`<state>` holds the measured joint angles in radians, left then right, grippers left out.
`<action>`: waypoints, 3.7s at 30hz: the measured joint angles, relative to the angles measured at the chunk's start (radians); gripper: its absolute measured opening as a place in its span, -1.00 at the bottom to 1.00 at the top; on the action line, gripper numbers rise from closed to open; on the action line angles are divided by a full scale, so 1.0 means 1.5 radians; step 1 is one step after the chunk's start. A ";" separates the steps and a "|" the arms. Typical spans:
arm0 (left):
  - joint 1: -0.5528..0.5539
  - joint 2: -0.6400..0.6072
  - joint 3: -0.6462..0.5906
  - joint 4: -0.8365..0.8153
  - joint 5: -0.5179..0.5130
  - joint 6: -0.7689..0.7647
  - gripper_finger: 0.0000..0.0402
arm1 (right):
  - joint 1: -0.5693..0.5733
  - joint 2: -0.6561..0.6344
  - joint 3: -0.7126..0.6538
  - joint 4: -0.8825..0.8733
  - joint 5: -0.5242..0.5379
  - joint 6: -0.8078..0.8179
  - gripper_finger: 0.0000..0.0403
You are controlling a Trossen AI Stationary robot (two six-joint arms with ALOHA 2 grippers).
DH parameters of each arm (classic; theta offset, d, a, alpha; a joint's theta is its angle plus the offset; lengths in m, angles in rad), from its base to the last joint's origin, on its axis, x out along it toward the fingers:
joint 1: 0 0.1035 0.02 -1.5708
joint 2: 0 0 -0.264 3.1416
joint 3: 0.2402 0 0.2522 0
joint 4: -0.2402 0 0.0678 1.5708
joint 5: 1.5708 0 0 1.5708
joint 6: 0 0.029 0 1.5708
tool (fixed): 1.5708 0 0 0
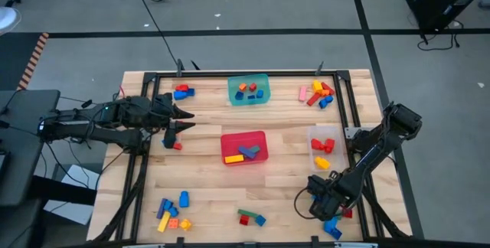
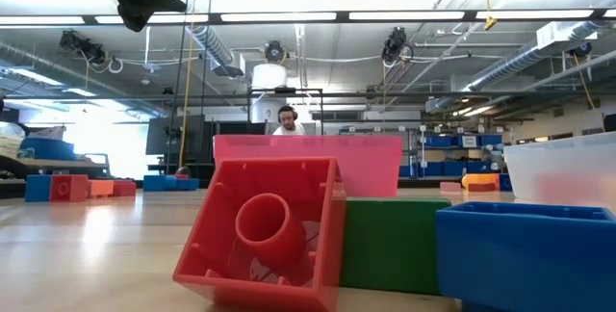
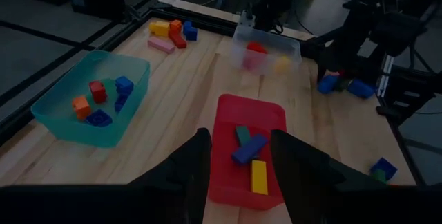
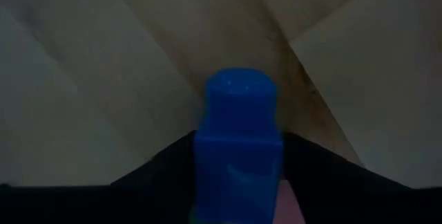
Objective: Sort blocks by size
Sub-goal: Put the blue 1 stud game piece into the transparent bin, then put the green block into the red bin
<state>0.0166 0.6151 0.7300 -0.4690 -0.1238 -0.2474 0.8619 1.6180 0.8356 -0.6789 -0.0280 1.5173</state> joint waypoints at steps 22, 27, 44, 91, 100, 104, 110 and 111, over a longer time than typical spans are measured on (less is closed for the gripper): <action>0.000 0.026 0.000 0.003 -0.012 0.000 -0.21 | -0.058 -0.126 0.125 -0.021 0.283 -0.210 -0.29; 0.000 0.045 0.000 0.002 -0.012 0.000 -0.21 | -0.098 -0.237 0.125 -0.158 0.344 -0.157 -0.29; 0.000 0.053 0.000 0.003 -0.012 0.000 -0.21 | -0.288 -0.316 0.008 -0.377 0.120 -0.033 -0.29; 0.024 0.052 0.000 0.012 -0.013 -0.067 0.32 | -0.325 -0.329 0.068 -0.204 0.320 0.025 0.01; 0.023 0.052 0.000 0.040 -0.024 0.016 0.35 | -0.325 -0.268 0.068 -0.122 0.322 -0.157 0.00; 0.023 0.052 0.000 0.040 -0.024 0.020 0.35 | -0.325 -0.238 0.068 -0.096 0.321 -0.177 0.00; 0.023 0.052 0.000 0.040 -0.024 0.041 0.35 | -0.325 -0.217 0.068 -0.090 0.316 -0.176 -0.01; 0.023 0.052 0.000 0.040 -0.024 0.048 0.35 | -0.325 -0.217 0.068 -0.089 0.316 -0.176 -0.01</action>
<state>0.0509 0.6937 0.7296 -0.4095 -0.1593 -0.1750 0.3752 1.2922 0.9375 -0.8121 0.4454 1.2530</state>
